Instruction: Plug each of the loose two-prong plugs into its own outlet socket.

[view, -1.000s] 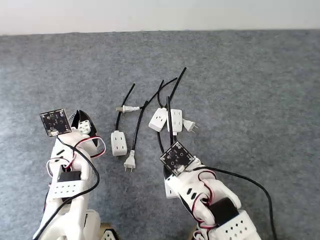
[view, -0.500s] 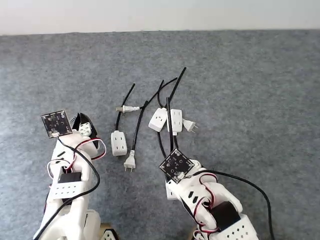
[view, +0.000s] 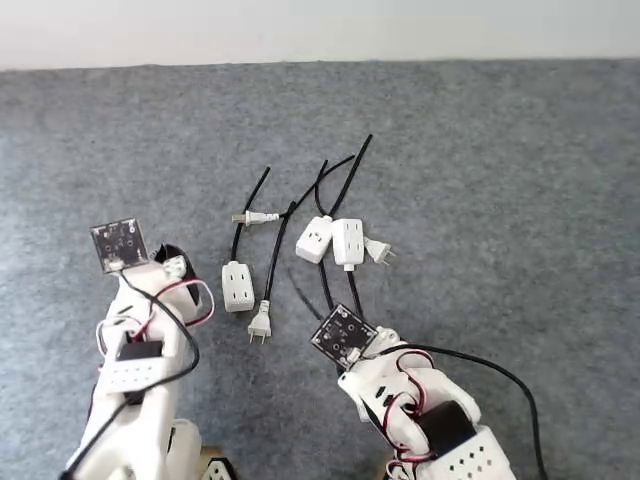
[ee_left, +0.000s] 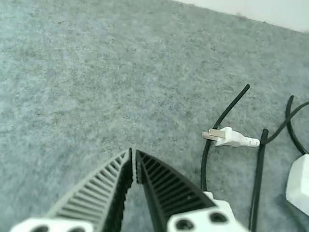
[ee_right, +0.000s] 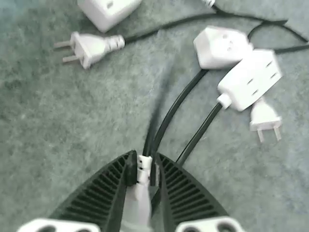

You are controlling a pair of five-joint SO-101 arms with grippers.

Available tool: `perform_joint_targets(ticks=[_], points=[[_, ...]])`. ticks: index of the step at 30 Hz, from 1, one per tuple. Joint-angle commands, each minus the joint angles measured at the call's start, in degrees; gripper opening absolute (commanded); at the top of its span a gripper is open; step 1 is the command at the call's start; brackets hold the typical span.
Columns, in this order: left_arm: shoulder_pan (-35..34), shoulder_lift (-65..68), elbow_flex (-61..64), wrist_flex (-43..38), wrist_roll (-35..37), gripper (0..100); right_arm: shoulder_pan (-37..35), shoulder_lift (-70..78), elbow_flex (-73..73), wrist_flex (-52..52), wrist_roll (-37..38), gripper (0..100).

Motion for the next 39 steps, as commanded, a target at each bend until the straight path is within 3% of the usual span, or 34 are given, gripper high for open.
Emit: perform_joint_targets(ticks=[1, 9, 17, 22, 28, 33, 35, 39], points=[[-0.3, 8.1, -9.8, 4.4, -0.4, 2, 0.0, -1.0, -1.1, -0.6, 0.5, 0.8], [-1.1, 25.5, -26.9, 15.5, -0.4, 2, 1.5, -0.6, -8.3, -1.0, -4.2, 0.8], [-0.7, 25.5, -26.9, 16.1, -2.6, 2, 24.0, -0.4, -11.2, -0.9, -2.5, 0.8], [6.4, 25.5, -26.2, 18.9, -3.5, 2, 31.7, 4.0, -11.7, -0.9, -1.8, 0.8], [14.2, 25.5, -31.3, 30.2, 6.5, 6, 35.4, 20.2, -18.5, -1.5, -5.4, 0.8], [24.2, 25.7, -38.4, 47.9, 17.0, 33, 36.1, 31.3, -19.0, -7.8, -8.4, 0.9], [30.2, 25.8, -38.6, 49.7, 20.2, 37, 37.5, 33.5, -18.6, -9.8, -8.4, 0.9], [38.1, 26.0, -39.0, 47.4, 31.6, 34, 38.5, 35.1, -18.5, -10.5, -8.4, 0.9]])
